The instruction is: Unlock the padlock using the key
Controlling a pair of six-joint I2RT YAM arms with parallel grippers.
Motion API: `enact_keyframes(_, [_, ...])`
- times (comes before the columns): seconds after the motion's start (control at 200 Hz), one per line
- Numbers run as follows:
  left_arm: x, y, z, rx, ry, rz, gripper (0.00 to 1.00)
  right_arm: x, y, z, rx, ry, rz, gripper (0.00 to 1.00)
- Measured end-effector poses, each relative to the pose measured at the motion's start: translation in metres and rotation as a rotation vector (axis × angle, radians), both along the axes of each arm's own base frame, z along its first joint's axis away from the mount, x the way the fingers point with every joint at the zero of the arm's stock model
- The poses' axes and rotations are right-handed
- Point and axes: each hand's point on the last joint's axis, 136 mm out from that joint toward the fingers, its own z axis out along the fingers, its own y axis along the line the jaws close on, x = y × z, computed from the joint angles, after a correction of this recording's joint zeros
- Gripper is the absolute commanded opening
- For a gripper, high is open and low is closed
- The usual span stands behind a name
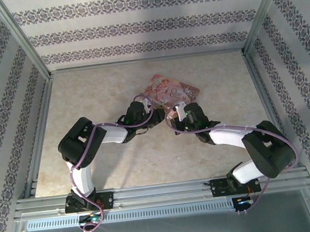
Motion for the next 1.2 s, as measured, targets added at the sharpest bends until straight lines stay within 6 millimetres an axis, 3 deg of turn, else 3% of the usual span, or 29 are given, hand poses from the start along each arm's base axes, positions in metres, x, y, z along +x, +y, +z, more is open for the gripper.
enact_keyframes(1.199, [0.0019,0.0019,-0.001,0.008,0.0,0.015,0.27,0.0097,0.0052,0.0005,0.028,-0.024,0.005,0.0])
